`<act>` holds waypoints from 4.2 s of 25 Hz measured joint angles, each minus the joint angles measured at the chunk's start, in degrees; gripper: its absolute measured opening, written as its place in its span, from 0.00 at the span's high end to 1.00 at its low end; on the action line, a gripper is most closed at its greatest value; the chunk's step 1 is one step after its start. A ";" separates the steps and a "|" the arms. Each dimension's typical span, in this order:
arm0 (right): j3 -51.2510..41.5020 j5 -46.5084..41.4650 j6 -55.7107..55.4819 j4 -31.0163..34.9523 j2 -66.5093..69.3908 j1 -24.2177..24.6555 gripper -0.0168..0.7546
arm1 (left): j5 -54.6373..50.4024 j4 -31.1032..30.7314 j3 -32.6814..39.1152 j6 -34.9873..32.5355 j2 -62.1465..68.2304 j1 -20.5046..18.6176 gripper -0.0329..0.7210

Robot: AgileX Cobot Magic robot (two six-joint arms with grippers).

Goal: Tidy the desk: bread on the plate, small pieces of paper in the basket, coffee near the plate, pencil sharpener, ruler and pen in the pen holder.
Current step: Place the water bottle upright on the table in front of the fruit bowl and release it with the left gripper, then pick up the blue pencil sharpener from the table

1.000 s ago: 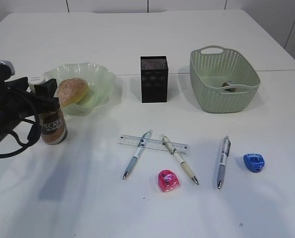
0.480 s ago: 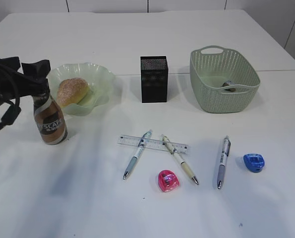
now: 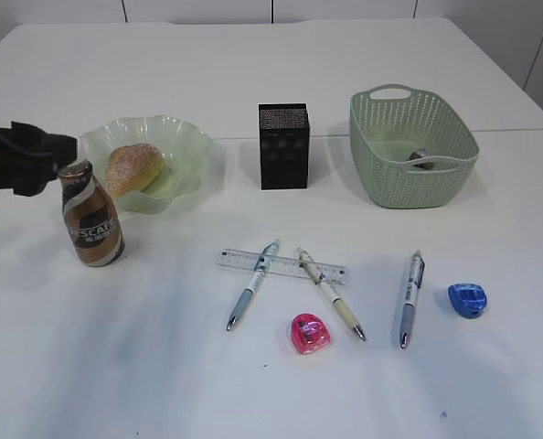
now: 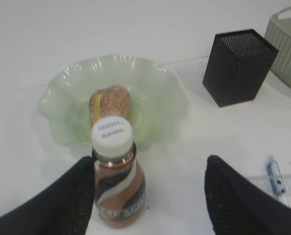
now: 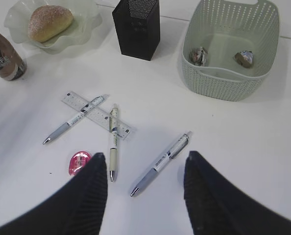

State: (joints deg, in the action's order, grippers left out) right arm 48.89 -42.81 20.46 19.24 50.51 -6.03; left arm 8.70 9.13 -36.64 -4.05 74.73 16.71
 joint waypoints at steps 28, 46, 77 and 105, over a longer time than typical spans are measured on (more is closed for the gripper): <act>0.00 -3.38 -2.65 0.25 12.91 0.00 0.45 | -48.46 -0.54 0.00 0.00 -11.37 0.00 0.31; 5.50 -5.01 -16.30 -13.17 28.87 0.00 0.45 | -48.46 1.98 -0.09 0.00 -11.37 0.00 0.35; 12.95 -3.06 -23.32 -19.24 51.35 0.00 0.31 | -48.46 2.10 -0.09 0.00 -11.37 0.00 0.36; 16.58 -1.07 -25.94 -19.24 61.16 0.00 0.31 | -48.46 2.10 -0.09 0.00 -11.37 0.00 0.38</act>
State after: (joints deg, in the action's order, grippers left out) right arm 65.47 -43.88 -5.49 0.00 111.67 -6.03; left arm -39.76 11.23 -36.73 -4.05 63.36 16.71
